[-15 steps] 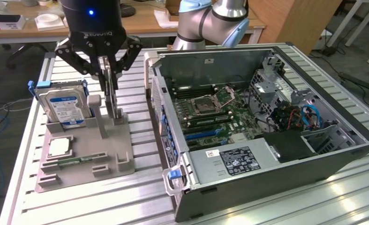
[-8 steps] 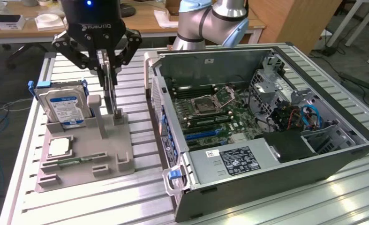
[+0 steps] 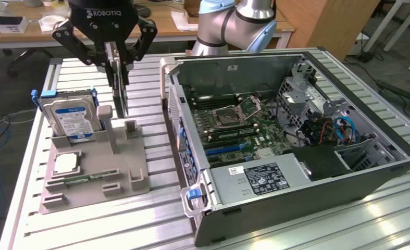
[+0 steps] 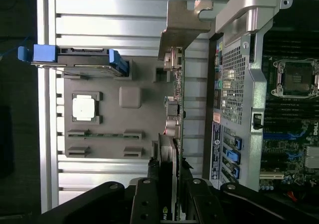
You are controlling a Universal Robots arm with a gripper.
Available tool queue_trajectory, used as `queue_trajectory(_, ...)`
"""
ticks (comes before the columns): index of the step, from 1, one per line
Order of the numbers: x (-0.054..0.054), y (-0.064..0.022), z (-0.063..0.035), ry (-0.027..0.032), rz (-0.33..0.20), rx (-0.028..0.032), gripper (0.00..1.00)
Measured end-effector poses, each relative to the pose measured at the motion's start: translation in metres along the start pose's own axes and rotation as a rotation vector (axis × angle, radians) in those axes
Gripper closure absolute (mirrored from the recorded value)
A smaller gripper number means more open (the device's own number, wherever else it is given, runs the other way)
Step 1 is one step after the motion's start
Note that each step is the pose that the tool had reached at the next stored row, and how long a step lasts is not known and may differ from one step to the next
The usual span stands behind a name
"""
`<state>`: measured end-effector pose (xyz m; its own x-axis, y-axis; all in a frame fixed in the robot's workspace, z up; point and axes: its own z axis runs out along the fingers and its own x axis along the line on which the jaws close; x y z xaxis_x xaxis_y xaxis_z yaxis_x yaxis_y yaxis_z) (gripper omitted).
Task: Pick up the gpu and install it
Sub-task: 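Pick up the gpu and move the gpu toward the slot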
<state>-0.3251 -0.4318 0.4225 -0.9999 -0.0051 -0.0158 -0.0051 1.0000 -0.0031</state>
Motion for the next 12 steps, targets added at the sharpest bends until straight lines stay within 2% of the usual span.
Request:
queue_trajectory(8,-0.0002,0.0,-0.0004,0.0002,0.0,0.0009,0.73)
queue_trajectory(12,-0.0037,0.0,-0.0002,0.0,0.0,0.0007,0.73)
